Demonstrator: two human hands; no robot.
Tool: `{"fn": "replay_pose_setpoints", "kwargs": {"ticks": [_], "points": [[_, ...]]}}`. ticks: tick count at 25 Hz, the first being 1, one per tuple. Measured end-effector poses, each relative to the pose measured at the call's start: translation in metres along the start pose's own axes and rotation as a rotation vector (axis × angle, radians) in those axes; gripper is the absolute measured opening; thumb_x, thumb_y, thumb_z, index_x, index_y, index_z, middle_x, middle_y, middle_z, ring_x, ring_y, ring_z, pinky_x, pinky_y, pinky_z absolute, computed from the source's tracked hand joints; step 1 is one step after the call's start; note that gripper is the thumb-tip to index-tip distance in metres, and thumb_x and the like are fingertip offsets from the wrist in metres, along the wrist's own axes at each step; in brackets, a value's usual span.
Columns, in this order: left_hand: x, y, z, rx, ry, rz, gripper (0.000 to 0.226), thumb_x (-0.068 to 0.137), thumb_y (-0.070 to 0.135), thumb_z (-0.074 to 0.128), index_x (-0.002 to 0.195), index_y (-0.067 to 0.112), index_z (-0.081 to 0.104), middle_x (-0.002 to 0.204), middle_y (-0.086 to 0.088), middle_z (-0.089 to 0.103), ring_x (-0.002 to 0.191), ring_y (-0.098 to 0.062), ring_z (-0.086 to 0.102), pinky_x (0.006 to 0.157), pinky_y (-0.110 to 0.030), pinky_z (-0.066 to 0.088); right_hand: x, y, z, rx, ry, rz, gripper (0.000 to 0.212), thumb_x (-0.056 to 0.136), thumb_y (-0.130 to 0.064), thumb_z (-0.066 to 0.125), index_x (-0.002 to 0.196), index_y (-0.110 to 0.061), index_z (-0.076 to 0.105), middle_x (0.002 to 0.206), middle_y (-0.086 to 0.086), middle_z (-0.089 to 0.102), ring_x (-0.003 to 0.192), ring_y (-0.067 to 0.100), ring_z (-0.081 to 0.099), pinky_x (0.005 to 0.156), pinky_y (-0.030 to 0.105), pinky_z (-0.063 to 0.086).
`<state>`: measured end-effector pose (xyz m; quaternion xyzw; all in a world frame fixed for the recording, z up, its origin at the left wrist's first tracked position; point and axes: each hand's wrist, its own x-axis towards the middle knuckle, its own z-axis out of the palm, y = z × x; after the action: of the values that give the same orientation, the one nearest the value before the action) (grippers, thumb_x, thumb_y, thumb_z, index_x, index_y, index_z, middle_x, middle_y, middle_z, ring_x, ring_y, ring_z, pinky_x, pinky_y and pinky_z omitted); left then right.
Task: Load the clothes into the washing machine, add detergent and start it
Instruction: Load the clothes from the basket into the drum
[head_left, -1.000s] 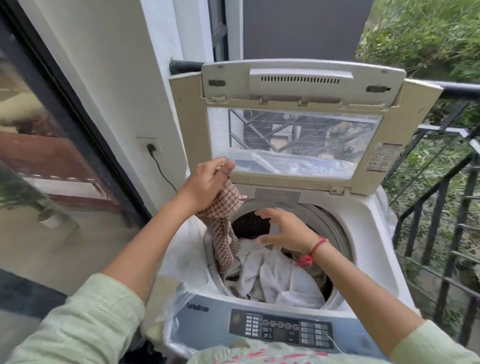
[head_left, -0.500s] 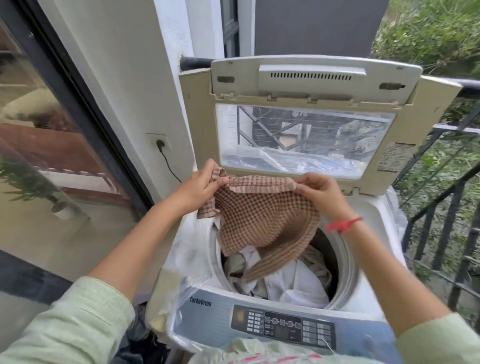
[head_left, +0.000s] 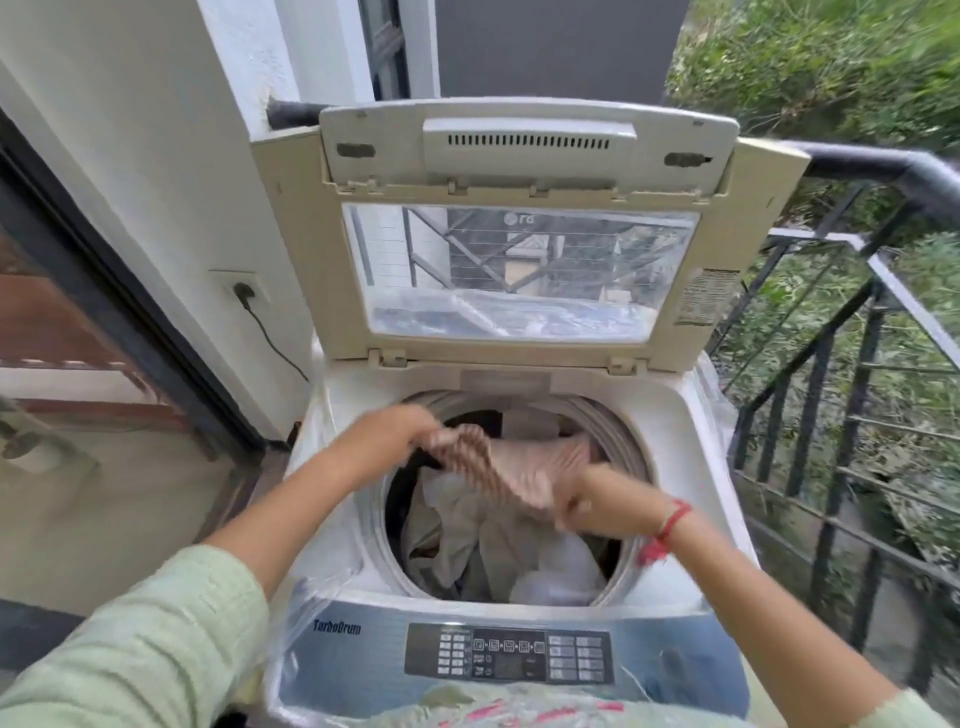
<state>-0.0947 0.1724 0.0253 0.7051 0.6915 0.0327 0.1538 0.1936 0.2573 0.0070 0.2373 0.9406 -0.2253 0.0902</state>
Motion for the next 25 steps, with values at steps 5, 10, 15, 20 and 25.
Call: {"fn": "replay_pose_setpoints", "kwargs": {"ticks": [5, 10, 15, 20, 25], "points": [[-0.026, 0.015, 0.057, 0.064, -0.675, -0.074, 0.023, 0.091, 0.032, 0.053, 0.098, 0.012, 0.062, 0.086, 0.002, 0.058, 0.078, -0.016, 0.054, 0.065, -0.025, 0.039, 0.019, -0.03, 0.068, -0.081, -0.543, 0.029, 0.029, 0.086, -0.004, 0.043, 0.104, -0.002, 0.065, 0.109, 0.017, 0.065, 0.084, 0.024, 0.054, 0.085, 0.038, 0.047], [-0.04, 0.003, 0.049, -0.084, -0.338, -0.127, 0.027, 0.09, 0.042, 0.052, 0.105, 0.022, 0.063, 0.107, 0.007, 0.063, 0.1, -0.015, 0.059, 0.092, -0.036, 0.042, 0.033, -0.045, 0.052, 0.088, -0.231, 0.037, 0.024, 0.091, -0.008, 0.045, 0.102, -0.007, 0.066, 0.106, 0.004, 0.066, 0.097, 0.021, 0.061, 0.087, 0.031, 0.047], [-0.116, -0.016, 0.017, -0.352, 0.45, -0.211, 0.035, 0.086, 0.048, 0.045, 0.105, 0.026, 0.064, 0.106, 0.018, 0.059, 0.104, -0.006, 0.054, 0.099, -0.033, 0.034, 0.05, -0.089, 0.023, 0.523, 0.215, 0.055, 0.013, 0.093, -0.018, 0.056, 0.099, -0.023, 0.067, 0.097, -0.013, 0.067, 0.09, 0.0, 0.063, 0.078, 0.013, 0.046], [-0.259, -0.049, 0.051, -0.456, 0.807, -0.627, 0.032, 0.085, 0.04, 0.048, 0.094, 0.016, 0.069, 0.093, 0.011, 0.064, 0.091, -0.006, 0.059, 0.082, -0.021, 0.042, 0.082, -0.196, 0.031, 0.844, 0.241, -0.181, 0.013, 0.092, -0.011, 0.058, 0.091, -0.018, 0.069, 0.087, -0.006, 0.071, 0.084, 0.007, 0.067, 0.078, 0.024, 0.054], [-0.392, -0.096, 0.118, -0.545, 0.59, -1.022, 0.025, 0.081, 0.033, 0.057, 0.089, 0.012, 0.07, 0.09, -0.001, 0.071, 0.088, -0.021, 0.065, 0.078, -0.027, 0.044, 0.119, -0.324, 0.072, 0.667, -0.029, -0.422, 0.01, 0.092, -0.015, 0.058, 0.092, -0.015, 0.069, 0.088, -0.007, 0.071, 0.08, 0.005, 0.066, 0.074, 0.018, 0.05]]}}
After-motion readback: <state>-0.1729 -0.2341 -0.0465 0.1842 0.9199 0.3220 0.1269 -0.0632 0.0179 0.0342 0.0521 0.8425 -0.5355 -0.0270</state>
